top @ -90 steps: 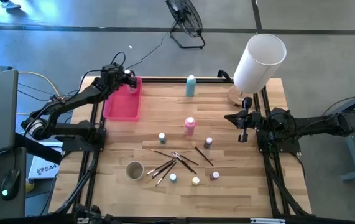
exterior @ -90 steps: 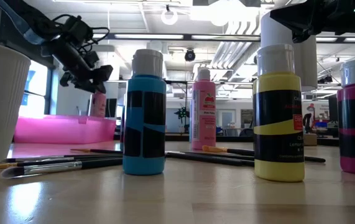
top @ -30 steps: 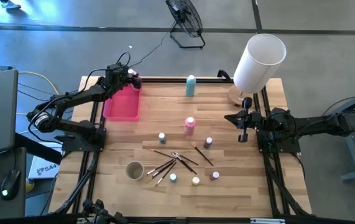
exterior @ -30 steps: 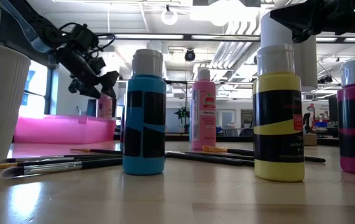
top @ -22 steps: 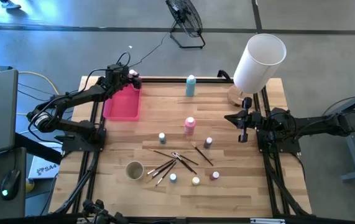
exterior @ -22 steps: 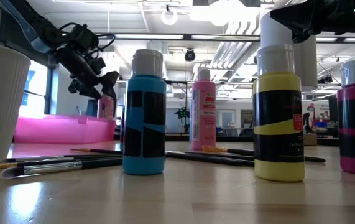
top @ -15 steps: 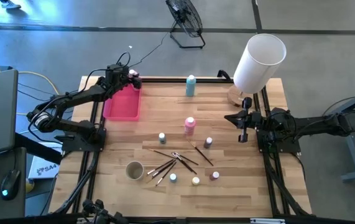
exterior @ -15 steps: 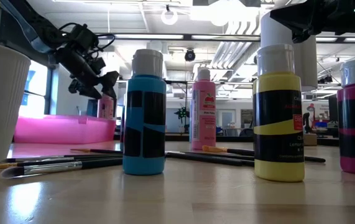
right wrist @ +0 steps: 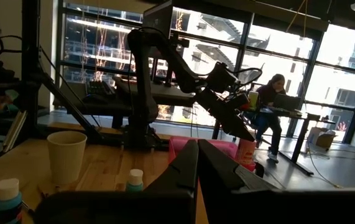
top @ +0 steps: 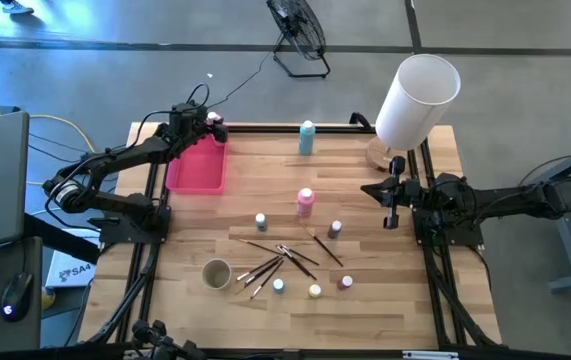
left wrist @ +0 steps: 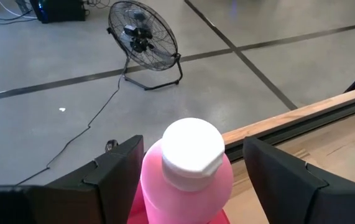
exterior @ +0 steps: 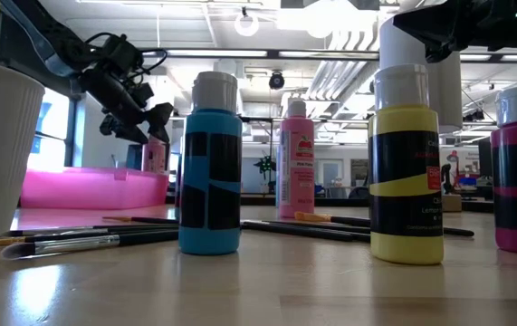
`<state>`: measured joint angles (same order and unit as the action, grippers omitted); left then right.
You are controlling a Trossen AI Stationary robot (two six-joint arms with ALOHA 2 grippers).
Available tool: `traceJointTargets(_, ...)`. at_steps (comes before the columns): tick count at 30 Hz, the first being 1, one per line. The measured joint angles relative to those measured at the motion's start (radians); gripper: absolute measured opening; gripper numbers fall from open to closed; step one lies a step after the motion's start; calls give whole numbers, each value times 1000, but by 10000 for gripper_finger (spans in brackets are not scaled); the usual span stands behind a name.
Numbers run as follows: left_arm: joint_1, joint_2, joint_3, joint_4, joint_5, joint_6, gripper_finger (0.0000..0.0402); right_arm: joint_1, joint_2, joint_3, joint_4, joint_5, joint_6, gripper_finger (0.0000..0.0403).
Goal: Pick & Place Paint Supplies
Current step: Put the big light blue paint bottle into the pink bin
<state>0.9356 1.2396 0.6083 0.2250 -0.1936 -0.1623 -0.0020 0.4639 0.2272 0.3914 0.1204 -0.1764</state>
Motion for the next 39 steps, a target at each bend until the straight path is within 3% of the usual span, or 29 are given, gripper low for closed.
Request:
traceJointTargets(14, 0, -16, 0, -13, -5, 1, 274, 0, 0, 0, 0, 0, 0, 3)
traceJointTargets(19, 0, -91, 0, -63, -16, 6, 274, 0, 0, 0, -13, 0, 0, 3)
traceJointTargets(24, 0, -214, 0, -139, 42, 7, 274, 0, 0, 0, -19, 0, 0, 3)
traceJointTargets(32, 0, -414, 0, -305, 257, -29, 274, 0, 0, 0, -19, 0, 0, 3)
traceJointTargets(36, 0, -475, 0, -313, 421, -40, 274, 0, 0, 0, -18, 0, 0, 3)
traceJointTargets(39, 0, -499, 0, -315, 483, -75, 274, 0, 0, 0, -18, 0, -1, 3)
